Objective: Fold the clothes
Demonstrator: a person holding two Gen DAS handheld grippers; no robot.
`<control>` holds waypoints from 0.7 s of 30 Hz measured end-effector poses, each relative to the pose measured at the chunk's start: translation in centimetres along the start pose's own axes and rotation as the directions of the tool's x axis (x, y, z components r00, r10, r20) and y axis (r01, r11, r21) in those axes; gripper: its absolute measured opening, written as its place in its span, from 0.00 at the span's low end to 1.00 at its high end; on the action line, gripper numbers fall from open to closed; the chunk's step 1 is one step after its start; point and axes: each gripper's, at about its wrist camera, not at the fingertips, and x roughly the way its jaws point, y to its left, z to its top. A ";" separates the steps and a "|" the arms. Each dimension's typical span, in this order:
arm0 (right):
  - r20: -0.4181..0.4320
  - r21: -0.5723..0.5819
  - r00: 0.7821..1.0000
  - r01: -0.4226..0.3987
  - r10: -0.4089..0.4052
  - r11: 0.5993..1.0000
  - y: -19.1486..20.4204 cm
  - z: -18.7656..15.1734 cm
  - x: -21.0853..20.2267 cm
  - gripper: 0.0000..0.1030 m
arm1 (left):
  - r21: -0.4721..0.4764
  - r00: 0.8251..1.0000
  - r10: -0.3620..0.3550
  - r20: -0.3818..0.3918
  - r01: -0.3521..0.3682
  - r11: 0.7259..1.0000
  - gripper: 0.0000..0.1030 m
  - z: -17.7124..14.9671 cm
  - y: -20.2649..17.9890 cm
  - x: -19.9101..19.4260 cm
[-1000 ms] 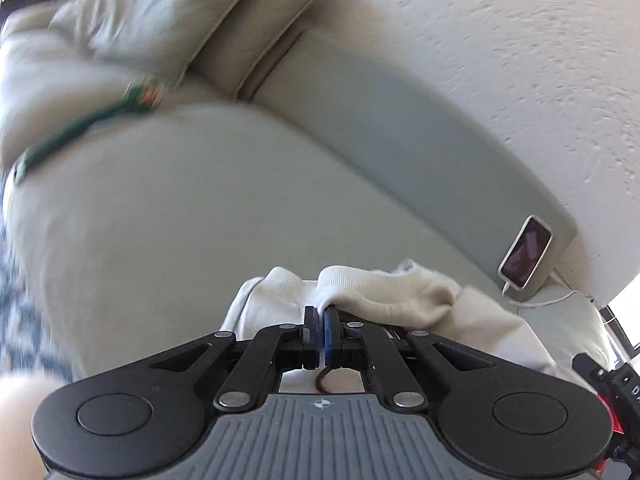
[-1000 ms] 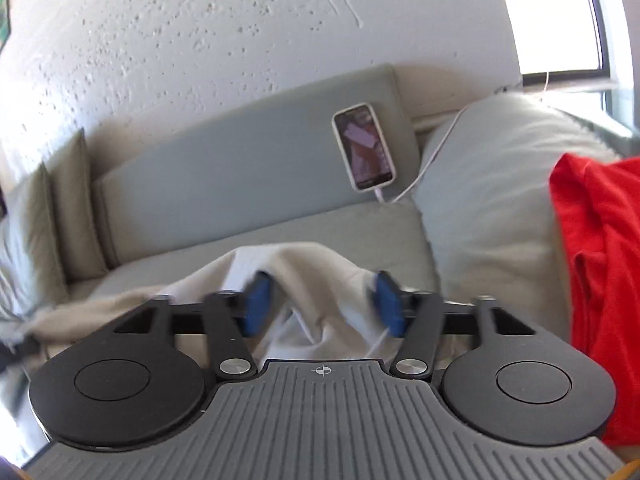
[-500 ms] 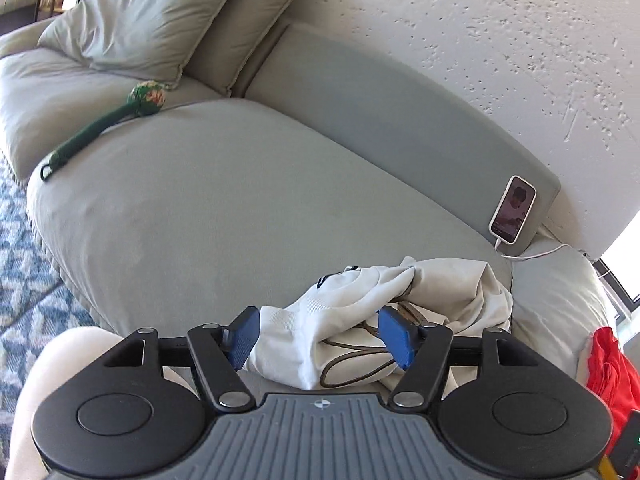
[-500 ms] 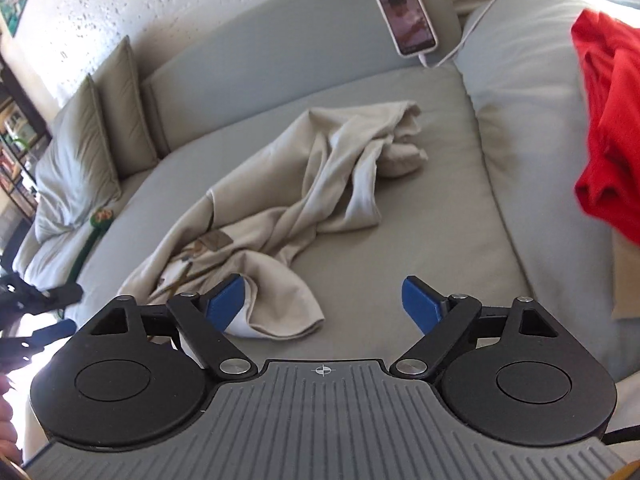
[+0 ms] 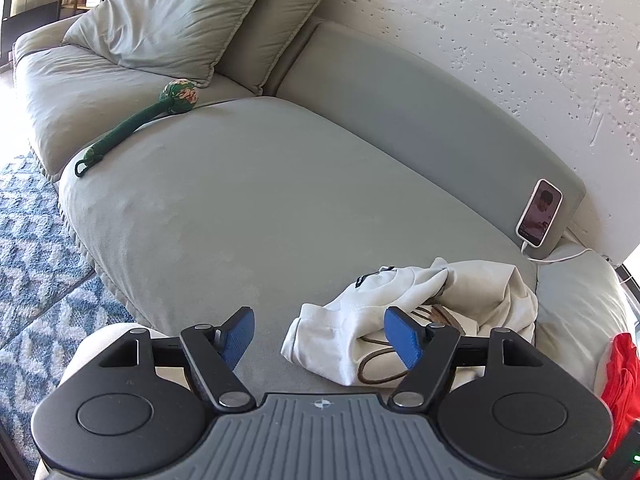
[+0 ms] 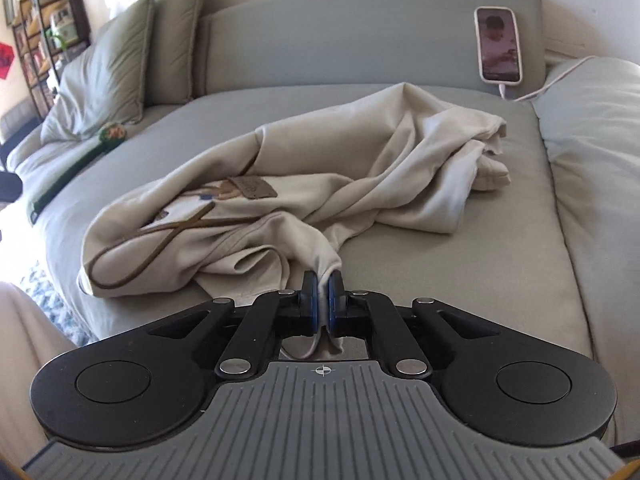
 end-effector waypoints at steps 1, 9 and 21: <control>0.025 0.010 0.999 0.022 -0.022 1.000 -0.6 0.3 -1.4 0.04 | -0.004 1.000 -0.001 0.002 0.001 1.000 0.68 0.1 0.0 0.0; 0.294 0.206 0.850 0.391 -0.438 0.897 -8.2 3.8 -15.6 0.04 | 0.000 0.996 -0.059 -0.060 0.059 0.998 0.69 -0.6 -0.9 1.1; 0.131 0.316 0.928 0.294 -0.349 0.902 -9.6 1.3 -17.8 0.71 | 0.219 0.954 -0.231 -0.193 0.271 0.937 0.71 -4.5 -5.0 4.9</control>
